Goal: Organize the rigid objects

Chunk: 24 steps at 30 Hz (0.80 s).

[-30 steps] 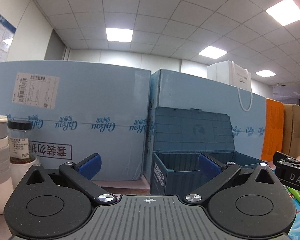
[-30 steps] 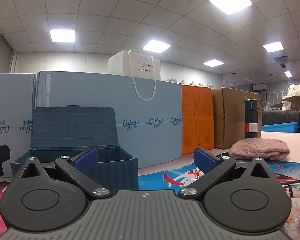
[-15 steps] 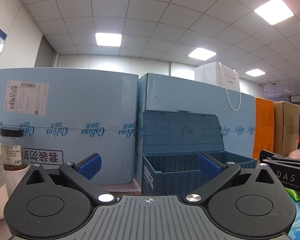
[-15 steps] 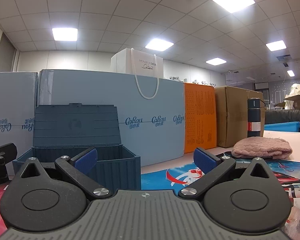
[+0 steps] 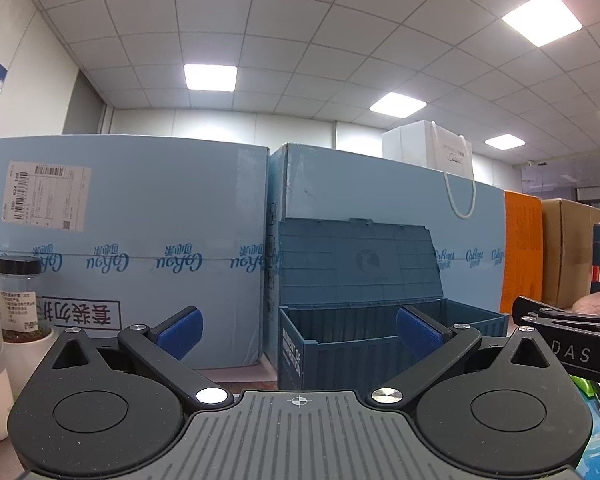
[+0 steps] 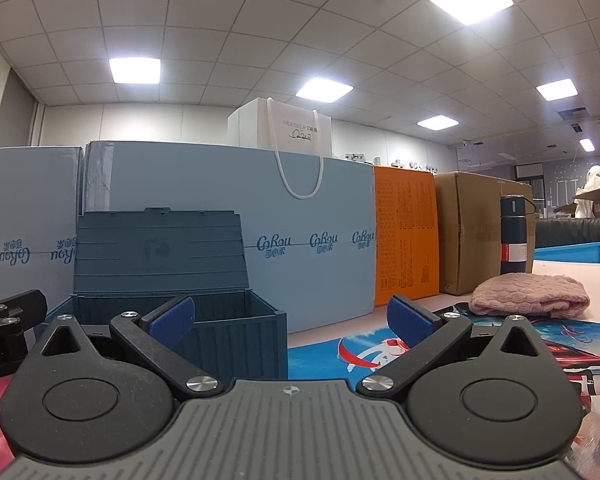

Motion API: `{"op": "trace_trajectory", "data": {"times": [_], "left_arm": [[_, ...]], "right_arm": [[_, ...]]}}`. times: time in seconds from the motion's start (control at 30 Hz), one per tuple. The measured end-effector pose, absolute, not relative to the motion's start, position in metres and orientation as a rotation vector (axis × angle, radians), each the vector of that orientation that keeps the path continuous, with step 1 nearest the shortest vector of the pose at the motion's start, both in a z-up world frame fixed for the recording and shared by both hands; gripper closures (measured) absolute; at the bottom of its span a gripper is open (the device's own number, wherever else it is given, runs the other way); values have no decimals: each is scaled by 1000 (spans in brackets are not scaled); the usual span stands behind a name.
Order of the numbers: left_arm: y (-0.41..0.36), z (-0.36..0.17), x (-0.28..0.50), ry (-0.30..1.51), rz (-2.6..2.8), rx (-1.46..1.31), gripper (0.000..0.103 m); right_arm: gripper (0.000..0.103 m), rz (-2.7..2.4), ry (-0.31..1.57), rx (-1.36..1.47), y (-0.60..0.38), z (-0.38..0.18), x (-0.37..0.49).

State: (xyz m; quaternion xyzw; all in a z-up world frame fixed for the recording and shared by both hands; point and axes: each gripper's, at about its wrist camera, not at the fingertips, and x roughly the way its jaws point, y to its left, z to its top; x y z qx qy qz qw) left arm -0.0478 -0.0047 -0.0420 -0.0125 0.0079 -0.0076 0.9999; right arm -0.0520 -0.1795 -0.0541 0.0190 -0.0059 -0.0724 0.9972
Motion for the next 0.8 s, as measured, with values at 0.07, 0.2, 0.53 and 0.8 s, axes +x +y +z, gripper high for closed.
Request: {"op": "trace_trajectory", "data": {"times": [0.07, 0.2, 0.53, 0.8], "left_arm": [[-5, -42, -48, 16, -16, -25, 0], [-5, -42, -47, 18, -14, -27, 0], [-5, -42, -48, 17, -14, -24, 0], [-5, -42, -47, 17, -15, -23, 0]], "right_arm": [[0, -143, -10, 39, -180, -54, -52], [0, -140, -8, 44, -181, -54, -52], [0, -134, -1, 46, -181, -54, -49], [0, -128, 6, 47, -181, -54, -48]]}}
